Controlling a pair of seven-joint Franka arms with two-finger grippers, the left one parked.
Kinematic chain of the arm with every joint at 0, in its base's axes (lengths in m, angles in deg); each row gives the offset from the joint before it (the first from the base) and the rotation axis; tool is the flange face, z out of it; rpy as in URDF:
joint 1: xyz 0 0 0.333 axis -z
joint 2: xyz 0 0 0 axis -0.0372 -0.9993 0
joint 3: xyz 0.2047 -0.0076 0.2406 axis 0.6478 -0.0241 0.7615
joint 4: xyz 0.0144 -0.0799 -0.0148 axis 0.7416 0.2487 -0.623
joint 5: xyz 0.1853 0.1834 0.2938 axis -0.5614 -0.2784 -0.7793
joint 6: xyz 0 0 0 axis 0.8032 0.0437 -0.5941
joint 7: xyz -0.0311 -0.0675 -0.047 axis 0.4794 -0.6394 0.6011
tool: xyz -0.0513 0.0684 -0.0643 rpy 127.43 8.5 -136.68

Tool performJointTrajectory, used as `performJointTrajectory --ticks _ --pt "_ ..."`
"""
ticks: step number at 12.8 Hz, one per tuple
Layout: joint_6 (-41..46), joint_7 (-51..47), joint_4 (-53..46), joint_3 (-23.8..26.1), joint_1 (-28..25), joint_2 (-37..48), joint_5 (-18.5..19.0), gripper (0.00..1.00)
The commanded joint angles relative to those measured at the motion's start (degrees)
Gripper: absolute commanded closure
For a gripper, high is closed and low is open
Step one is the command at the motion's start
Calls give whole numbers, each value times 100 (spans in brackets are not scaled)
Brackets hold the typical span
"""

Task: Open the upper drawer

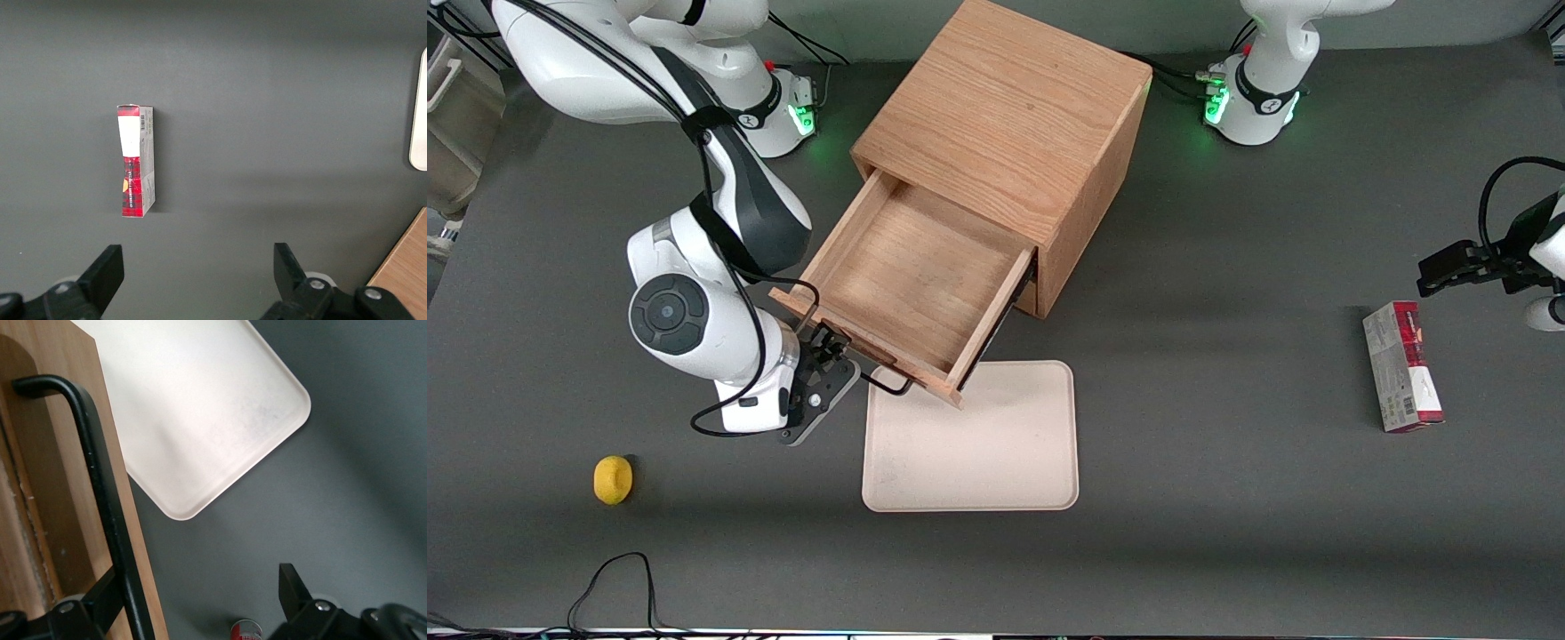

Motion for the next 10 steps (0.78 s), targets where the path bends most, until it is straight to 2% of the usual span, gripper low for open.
performJointTrajectory --ticks 1,7,8,10 --pt "114 139 -427 -128 -33 -148 108 0" --pt "420 34 -524 -163 11 167 46 0" --pt "604 51 -568 -242 80 326 46 0" --pt "1113 34 -900 -609 142 712 -181 0"
